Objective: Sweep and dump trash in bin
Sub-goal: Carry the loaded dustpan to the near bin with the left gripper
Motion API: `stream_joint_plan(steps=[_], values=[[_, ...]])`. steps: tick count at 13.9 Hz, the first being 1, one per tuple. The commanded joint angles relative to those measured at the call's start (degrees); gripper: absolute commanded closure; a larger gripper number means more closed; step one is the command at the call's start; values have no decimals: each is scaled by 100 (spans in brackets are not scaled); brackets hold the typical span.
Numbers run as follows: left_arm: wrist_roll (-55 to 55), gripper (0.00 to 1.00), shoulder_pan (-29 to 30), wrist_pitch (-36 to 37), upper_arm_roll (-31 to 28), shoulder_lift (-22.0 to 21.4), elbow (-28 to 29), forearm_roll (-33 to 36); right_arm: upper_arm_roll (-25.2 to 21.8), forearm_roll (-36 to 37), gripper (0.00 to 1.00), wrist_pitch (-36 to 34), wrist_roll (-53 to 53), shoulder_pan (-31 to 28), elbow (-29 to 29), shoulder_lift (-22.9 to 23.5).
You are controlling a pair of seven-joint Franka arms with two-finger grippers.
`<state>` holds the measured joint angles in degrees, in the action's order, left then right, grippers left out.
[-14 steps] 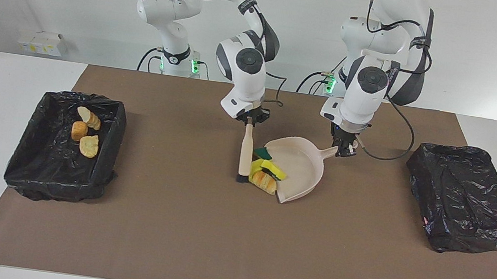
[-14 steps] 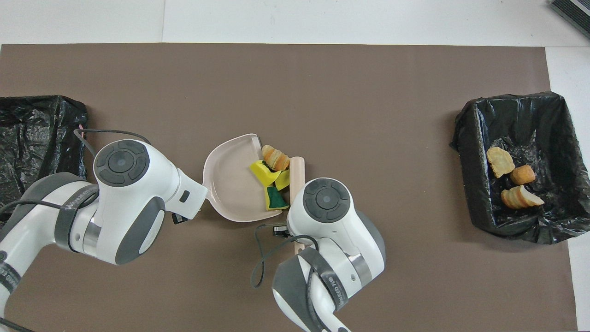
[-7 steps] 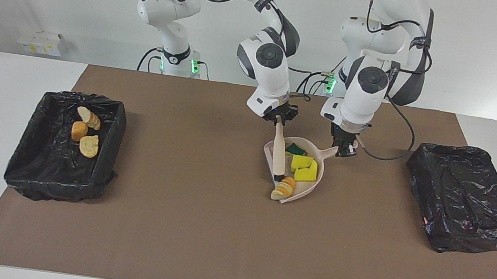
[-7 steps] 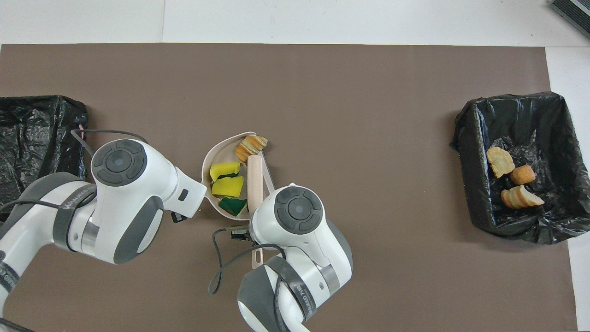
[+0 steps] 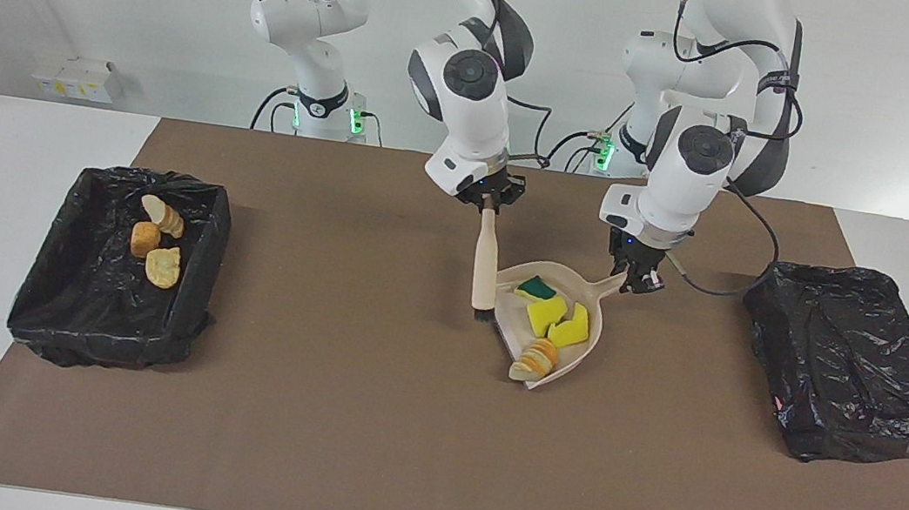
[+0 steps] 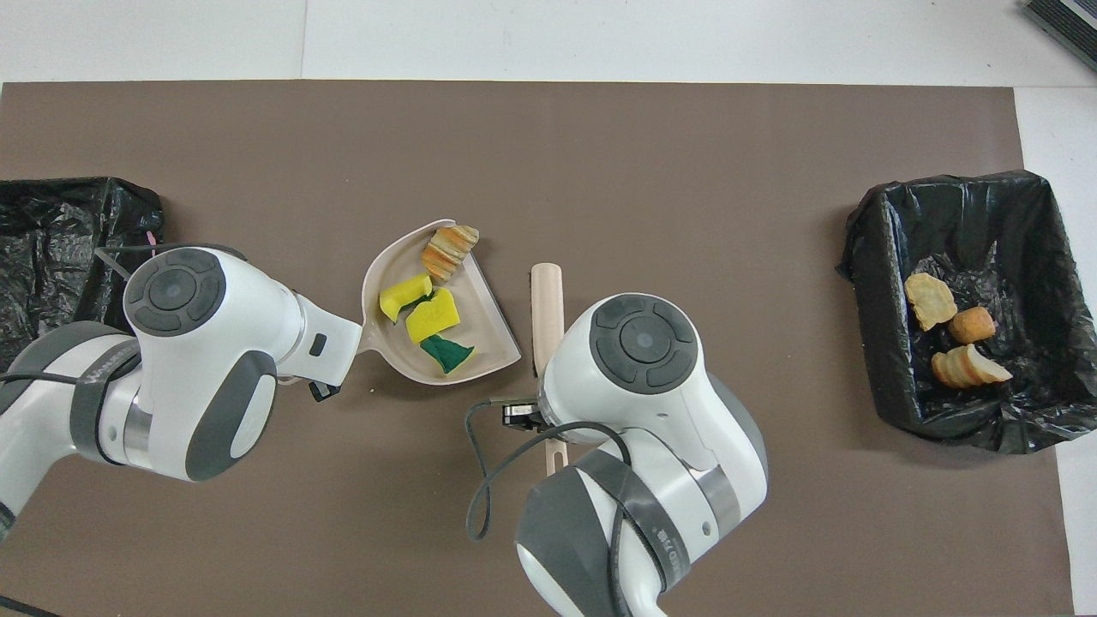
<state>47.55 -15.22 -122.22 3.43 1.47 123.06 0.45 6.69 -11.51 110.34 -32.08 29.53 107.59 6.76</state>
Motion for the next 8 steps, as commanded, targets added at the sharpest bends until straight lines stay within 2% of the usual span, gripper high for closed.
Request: stream_joint_plan(steps=[1,3,5,7,8], values=[[-262,100,185,-266,26,-191,148,-176,60,385,100,-275,10,-44,77,-201],[-377,100,343,-372,8,-313,104,-561,96,422,100,-215,-35,53,305,-377],[-465,100,589,-329,8,-498,16,-589,105,369,100,83,-131,298,717,-649],[-771,100,792,-267,8,-665,-80,-624,96,378,100,241,-700,797,929,-624],[-1095,100,871,-215,-1,-718,-159,-616,96,378,100,591,-1025,1079,1000,-580]])
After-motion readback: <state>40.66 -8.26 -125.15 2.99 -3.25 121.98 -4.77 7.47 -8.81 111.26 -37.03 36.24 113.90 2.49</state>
